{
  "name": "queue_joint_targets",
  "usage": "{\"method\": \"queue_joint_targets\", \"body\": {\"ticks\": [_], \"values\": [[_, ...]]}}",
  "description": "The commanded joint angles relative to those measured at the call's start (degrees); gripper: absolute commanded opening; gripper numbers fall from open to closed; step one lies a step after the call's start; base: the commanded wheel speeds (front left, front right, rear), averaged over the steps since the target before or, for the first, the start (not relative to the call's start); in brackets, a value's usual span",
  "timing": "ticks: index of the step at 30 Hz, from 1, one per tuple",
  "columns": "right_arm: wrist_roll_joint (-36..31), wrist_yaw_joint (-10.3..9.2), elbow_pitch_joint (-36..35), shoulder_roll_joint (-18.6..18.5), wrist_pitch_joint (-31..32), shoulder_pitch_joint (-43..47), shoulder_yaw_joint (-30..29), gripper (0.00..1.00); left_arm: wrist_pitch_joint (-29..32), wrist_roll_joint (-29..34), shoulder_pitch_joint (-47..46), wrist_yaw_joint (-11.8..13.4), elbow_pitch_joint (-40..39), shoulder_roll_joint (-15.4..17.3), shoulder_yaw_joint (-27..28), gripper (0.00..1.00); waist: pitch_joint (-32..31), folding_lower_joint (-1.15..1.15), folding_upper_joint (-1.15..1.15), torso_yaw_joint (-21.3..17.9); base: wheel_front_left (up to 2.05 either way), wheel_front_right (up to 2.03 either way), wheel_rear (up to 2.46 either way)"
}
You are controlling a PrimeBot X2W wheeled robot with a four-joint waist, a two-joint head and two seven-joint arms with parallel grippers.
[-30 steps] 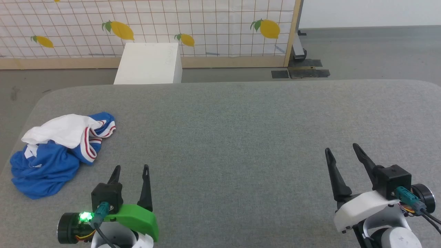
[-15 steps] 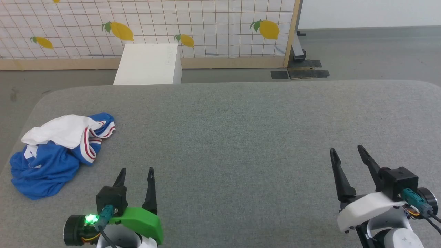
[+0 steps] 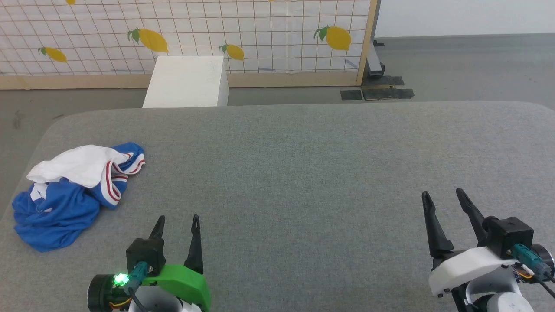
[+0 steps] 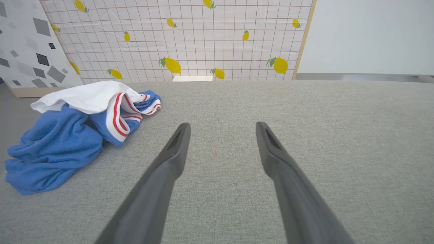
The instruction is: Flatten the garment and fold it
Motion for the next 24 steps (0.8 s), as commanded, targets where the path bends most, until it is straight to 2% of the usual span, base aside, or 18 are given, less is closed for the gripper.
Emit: {"method": "queue_joint_targets", "body": {"ticks": [1, 24], "values": [[0.6, -0.03, 0.4, 0.0, -0.6, 0.7, -0.3, 1.00, -0.6, -0.3, -0.3, 0.3, 0.5, -0.1, -0.2, 1.00, 0.0, 0.00, 0.00, 0.0, 0.00, 0.00, 0.00], [2.6, -0.04, 3.0, 0.0, -3.4, 1.3, -1.7, 1.00, -3.3, -1.9, -0.6, 0.9, 3.8, -0.2, -2.0, 1.00, -0.3, 0.00, 0.00, 0.1, 0.00, 0.00, 0.00]]}}
